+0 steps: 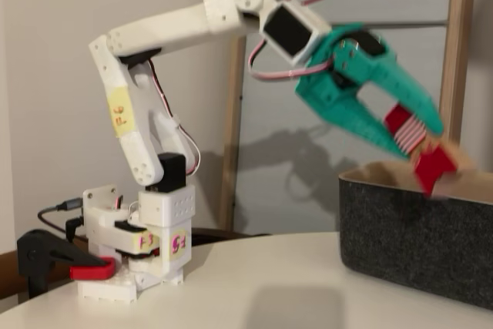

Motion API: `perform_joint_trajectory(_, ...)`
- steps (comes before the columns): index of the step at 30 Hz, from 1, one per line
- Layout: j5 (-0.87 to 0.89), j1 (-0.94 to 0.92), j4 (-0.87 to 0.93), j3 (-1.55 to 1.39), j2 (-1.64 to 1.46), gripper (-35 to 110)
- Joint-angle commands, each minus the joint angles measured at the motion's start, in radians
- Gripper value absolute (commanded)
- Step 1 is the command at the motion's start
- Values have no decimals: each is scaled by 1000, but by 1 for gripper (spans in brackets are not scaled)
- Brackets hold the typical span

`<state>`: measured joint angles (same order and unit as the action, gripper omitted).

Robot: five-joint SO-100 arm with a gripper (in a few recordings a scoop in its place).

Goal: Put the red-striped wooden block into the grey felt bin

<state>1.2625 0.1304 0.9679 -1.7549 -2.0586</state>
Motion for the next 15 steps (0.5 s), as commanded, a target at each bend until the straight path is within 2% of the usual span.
perform_joint_trajectory(1,-15,72,3,71,-58,6)
perform_joint_trajectory(15,-186,426,0,199,60,7)
